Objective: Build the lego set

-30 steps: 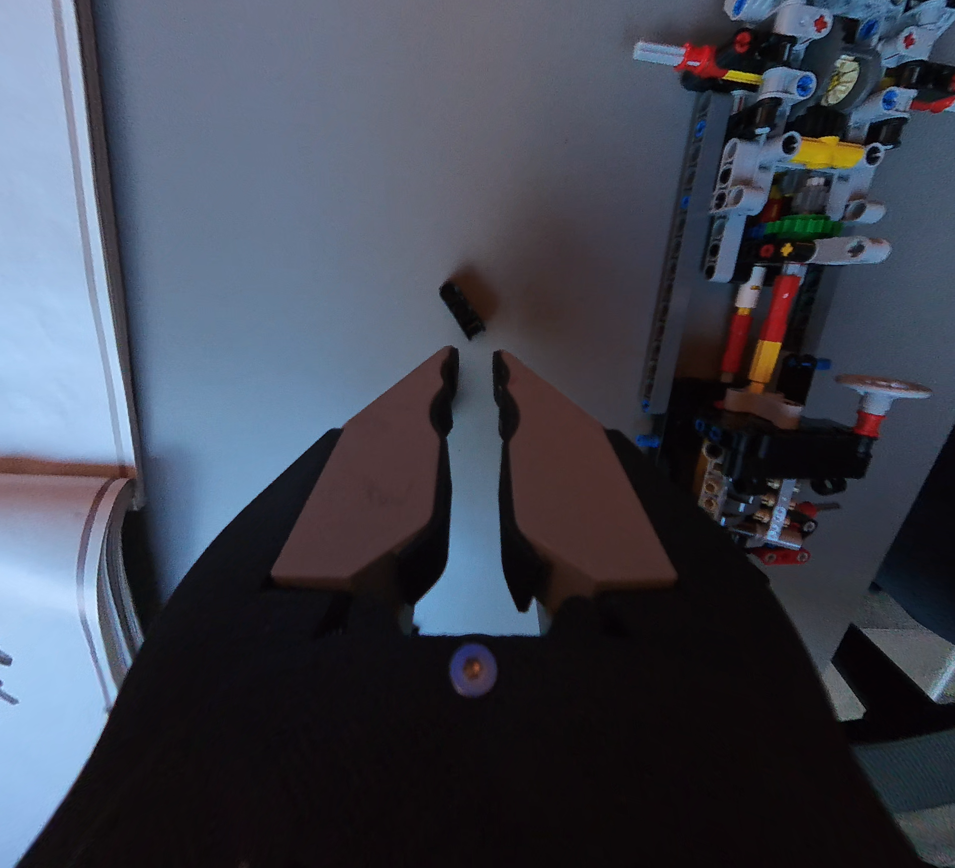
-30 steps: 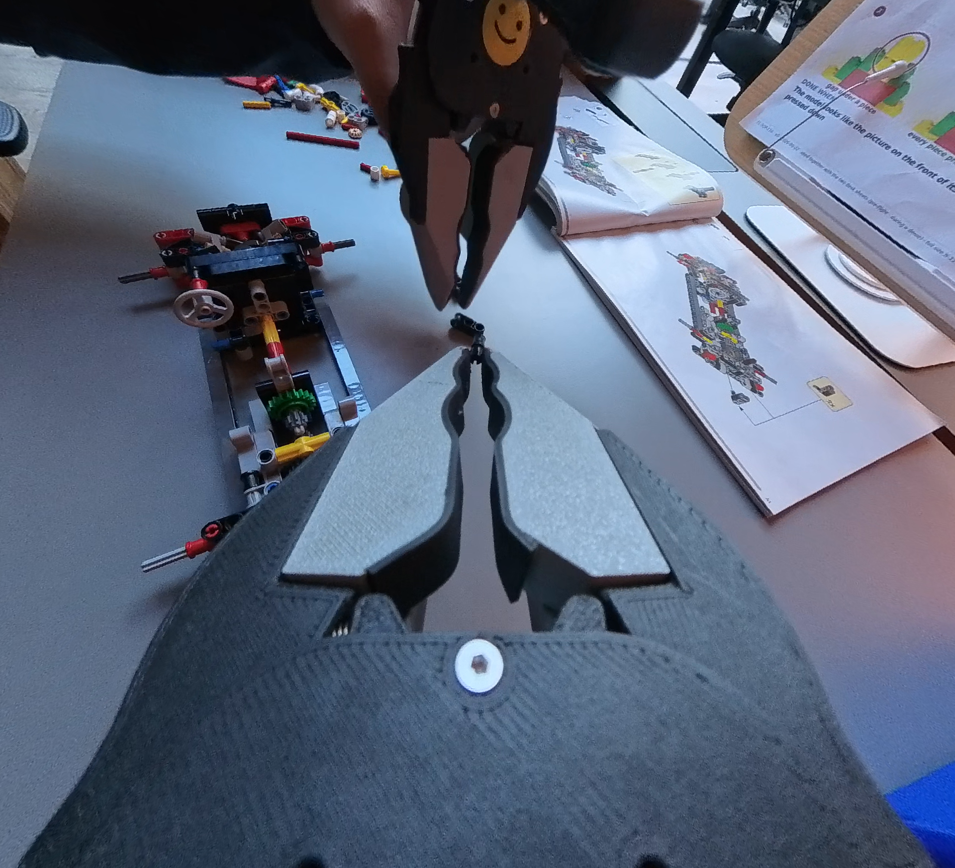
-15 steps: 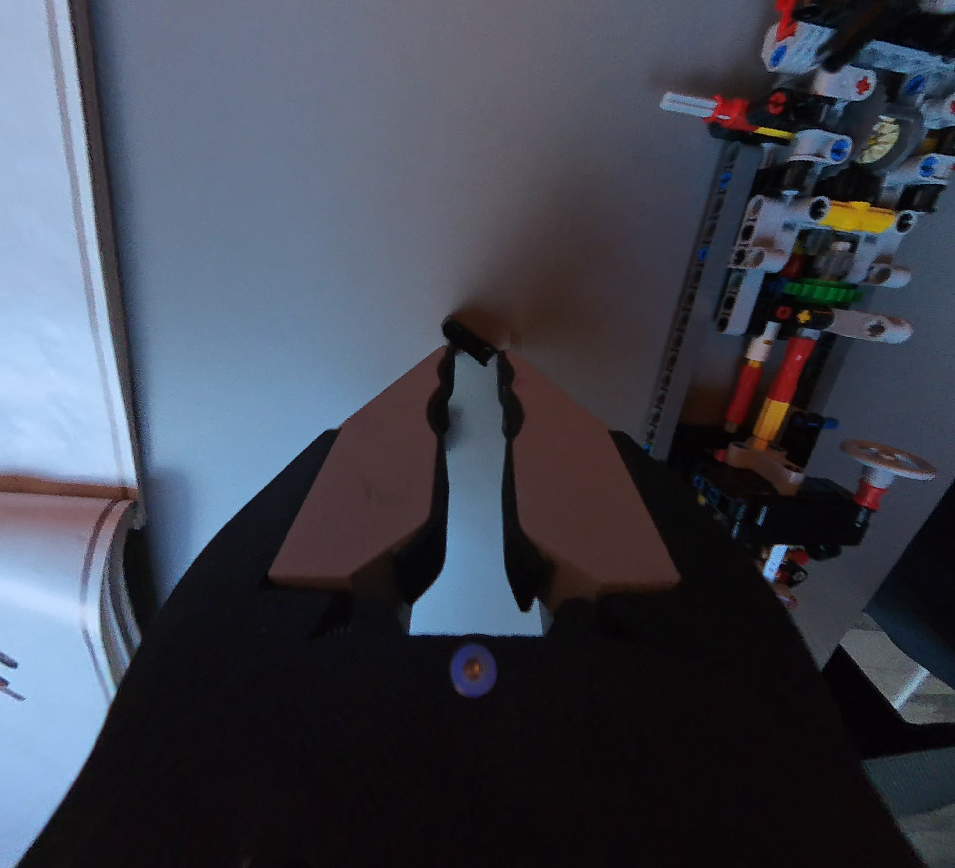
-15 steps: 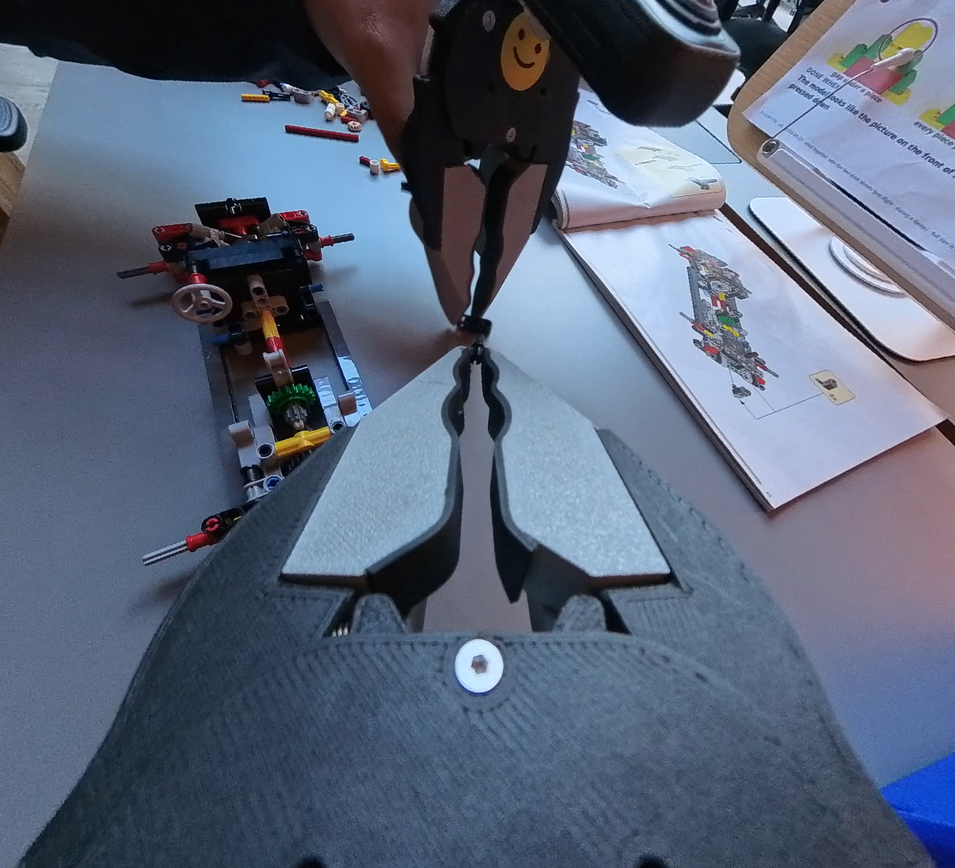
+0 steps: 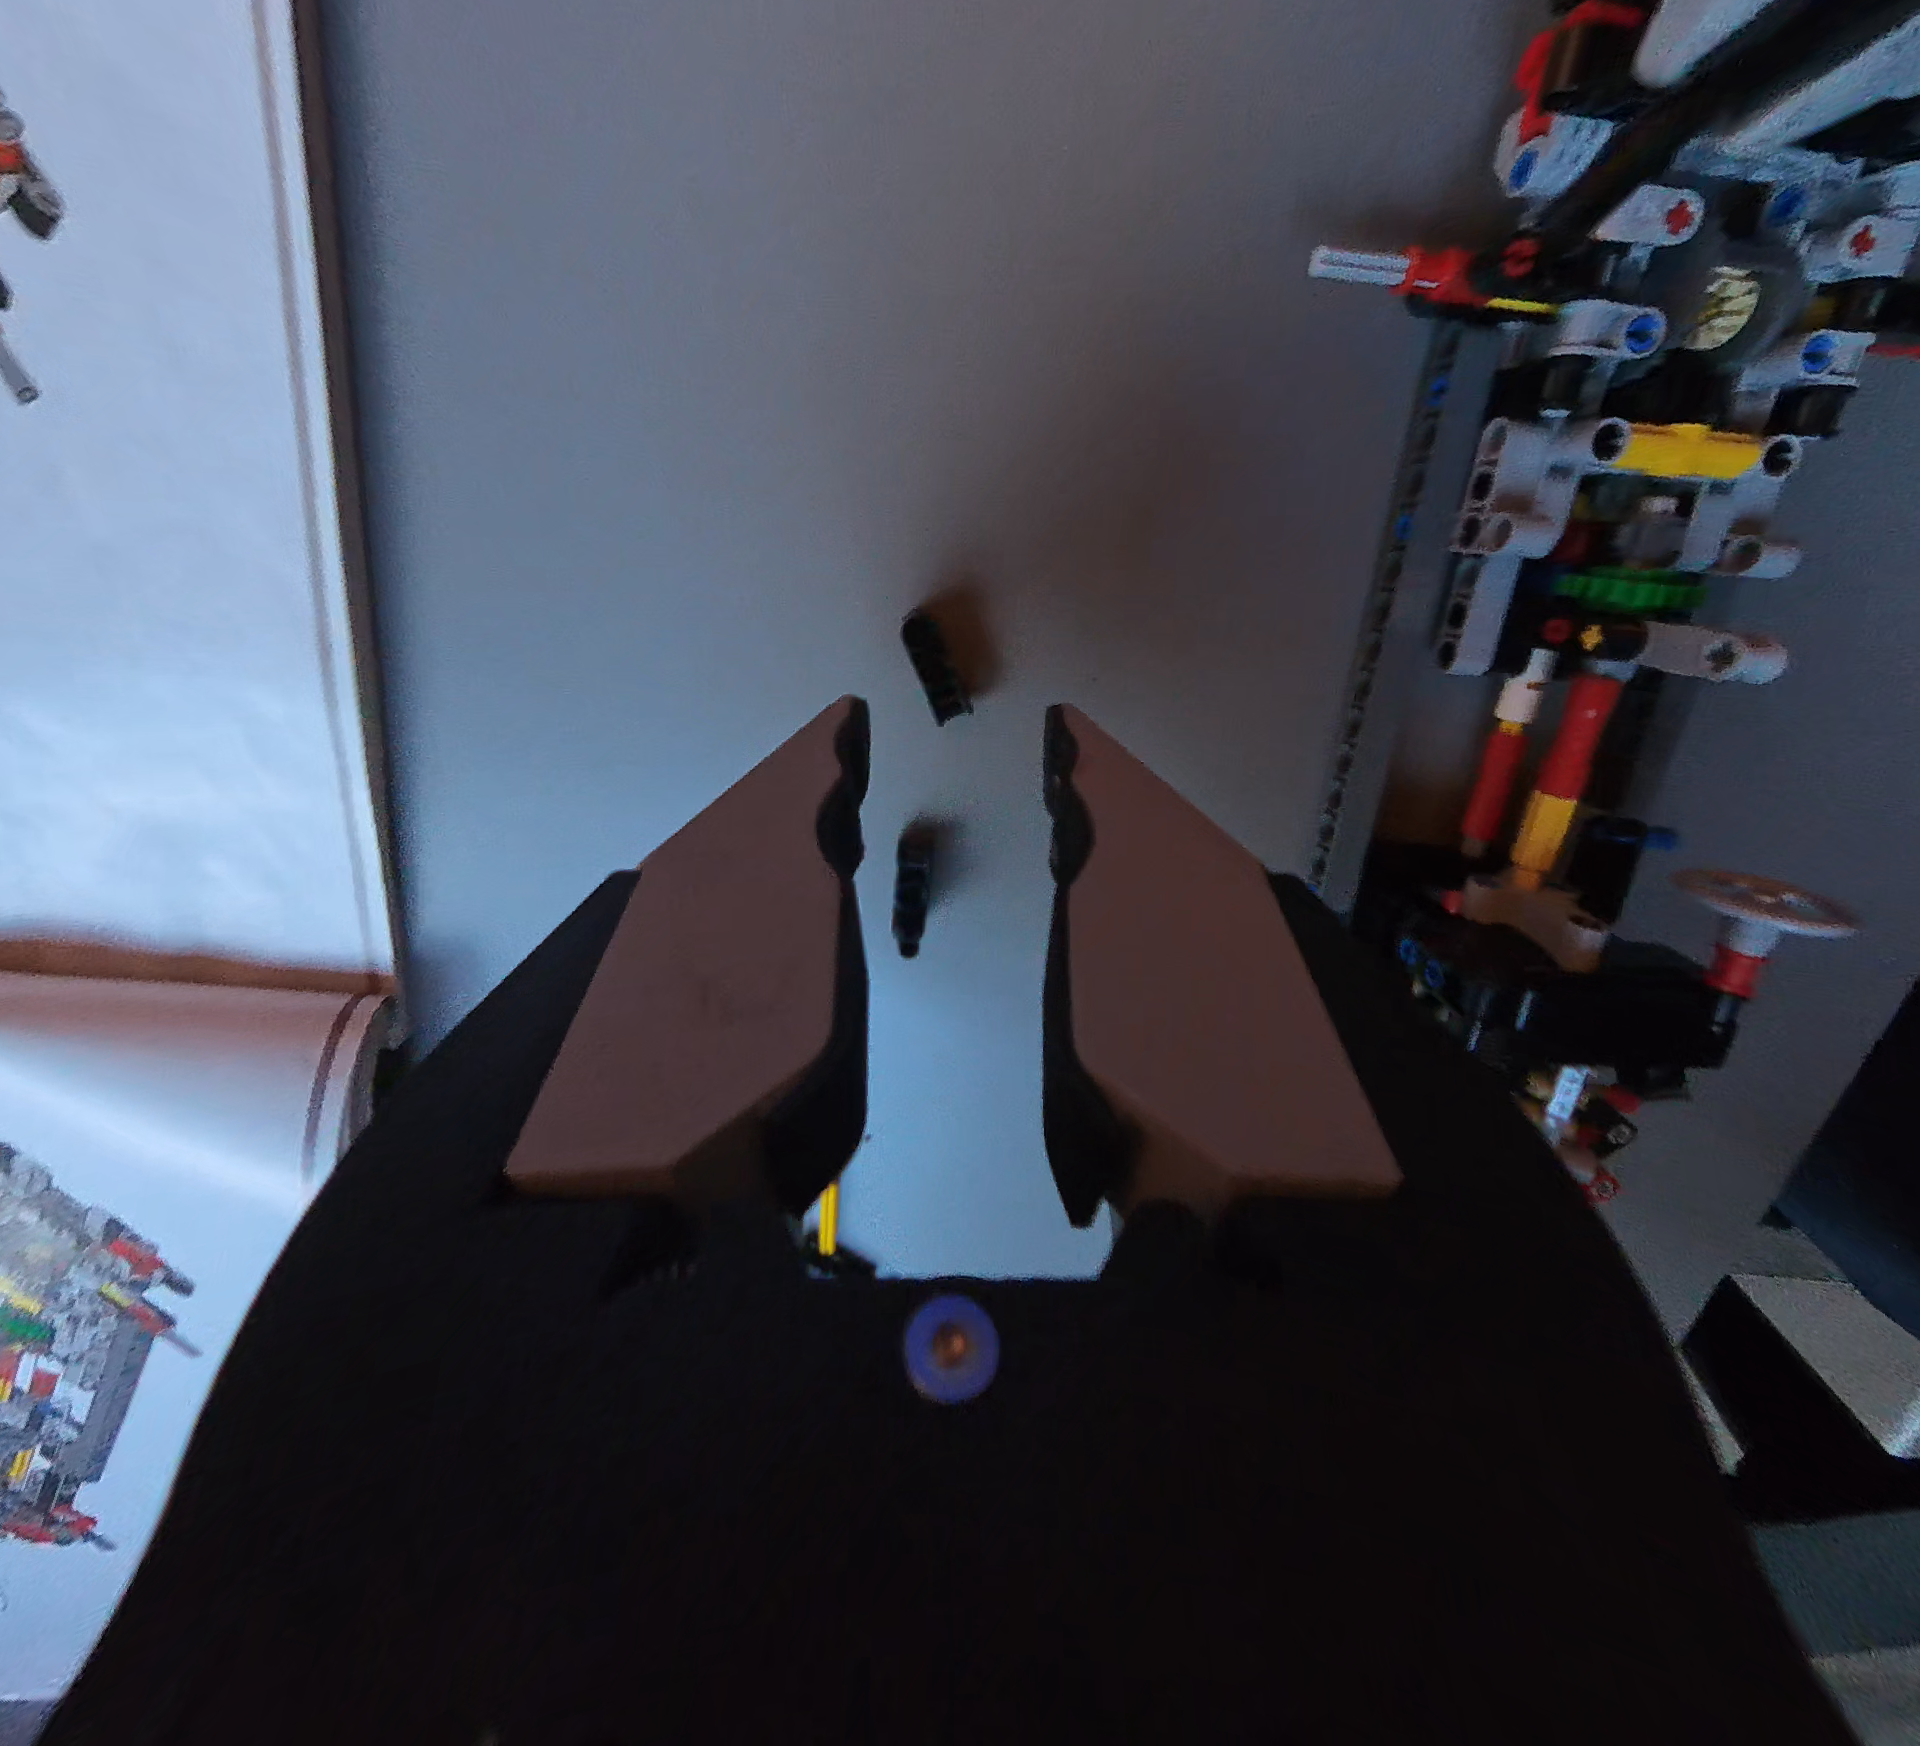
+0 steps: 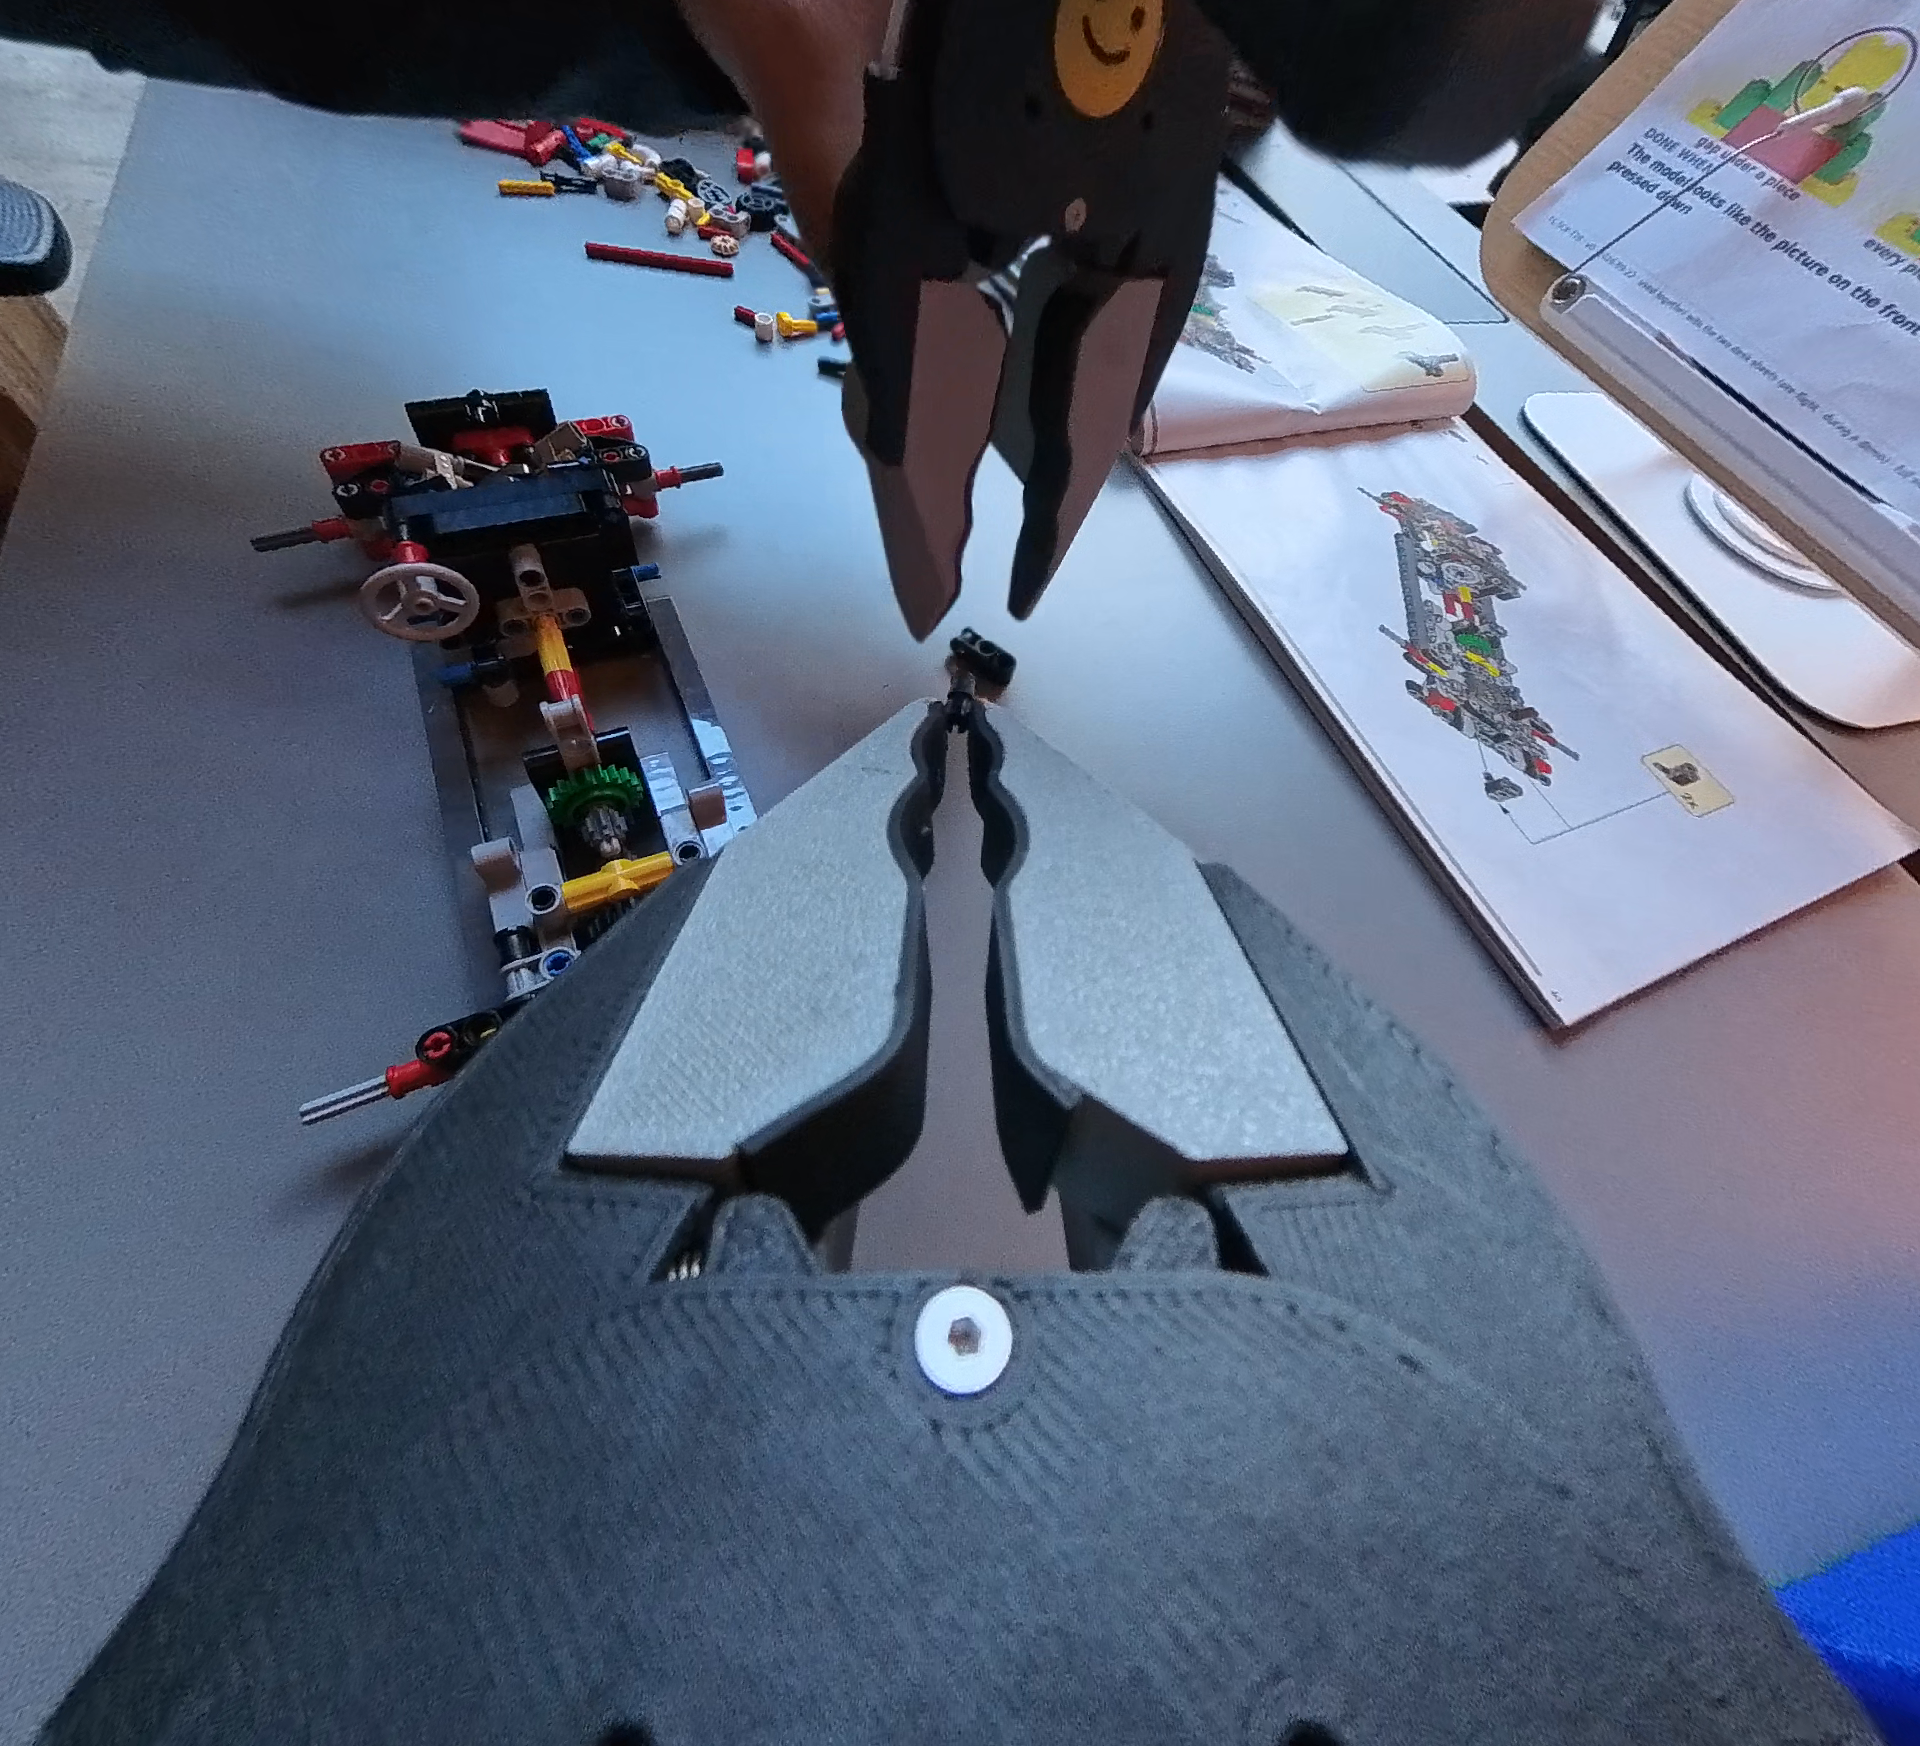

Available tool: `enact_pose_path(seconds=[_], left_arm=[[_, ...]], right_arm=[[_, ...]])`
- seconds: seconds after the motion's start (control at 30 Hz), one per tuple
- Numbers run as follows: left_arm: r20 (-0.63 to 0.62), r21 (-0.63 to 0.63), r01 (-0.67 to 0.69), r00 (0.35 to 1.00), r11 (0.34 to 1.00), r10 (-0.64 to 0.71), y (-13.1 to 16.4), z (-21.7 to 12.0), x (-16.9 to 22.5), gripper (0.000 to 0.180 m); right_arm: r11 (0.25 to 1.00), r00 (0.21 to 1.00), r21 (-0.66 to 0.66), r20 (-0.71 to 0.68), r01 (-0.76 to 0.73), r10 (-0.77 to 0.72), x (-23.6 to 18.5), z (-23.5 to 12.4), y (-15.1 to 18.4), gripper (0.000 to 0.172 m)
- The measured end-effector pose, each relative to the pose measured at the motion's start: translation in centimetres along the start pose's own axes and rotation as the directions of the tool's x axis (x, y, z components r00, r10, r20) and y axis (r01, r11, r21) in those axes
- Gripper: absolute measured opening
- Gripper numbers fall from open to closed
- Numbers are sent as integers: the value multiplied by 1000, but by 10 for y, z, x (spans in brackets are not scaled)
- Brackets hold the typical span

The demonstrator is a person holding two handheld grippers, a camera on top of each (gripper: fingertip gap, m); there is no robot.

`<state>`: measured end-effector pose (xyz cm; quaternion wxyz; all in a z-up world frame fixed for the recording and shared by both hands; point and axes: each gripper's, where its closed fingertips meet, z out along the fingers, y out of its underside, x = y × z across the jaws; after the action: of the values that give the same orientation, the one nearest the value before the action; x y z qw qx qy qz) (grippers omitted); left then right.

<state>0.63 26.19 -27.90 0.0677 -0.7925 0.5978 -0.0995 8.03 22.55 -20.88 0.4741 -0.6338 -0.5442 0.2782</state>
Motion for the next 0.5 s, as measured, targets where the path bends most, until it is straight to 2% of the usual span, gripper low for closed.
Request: enact_pose_path(seconds=[0.1, 0.13, 0.2, 0.3, 0.43, 0.5], left_arm=[[40, -61, -28, 999, 998, 30, 5, 14, -2, 27], [70, -52, -41, 997, 998, 44, 2, 14, -6, 16], [53, -51, -61, 997, 997, 63, 0, 15, -5, 7], [28, -50, -163, 986, 985, 165, -3, 17, 1, 7], [-7, -36, -350, 937, 936, 349, -11, 21, 21, 7], [-29, -25, -404, 915, 915, 403, -14, 22, 31, 16]], right_arm=[[1000, 1000, -8, 1, 6, -6, -1, 1, 1, 1], [1000, 1000, -10, -1, 7, -7, -1, 1, 2, 1], [1000, 1000, -10, -2, 6, -6, 0, 1, 2, 1], [1000, 1000, -11, 3, 4, -4, 0, -1, 3, 1], [999, 999, -40, 37, 16, -15, -3, -1, 8, 1], [998, 999, -56, 46, 21, -19, -4, -1, 11, 1]])
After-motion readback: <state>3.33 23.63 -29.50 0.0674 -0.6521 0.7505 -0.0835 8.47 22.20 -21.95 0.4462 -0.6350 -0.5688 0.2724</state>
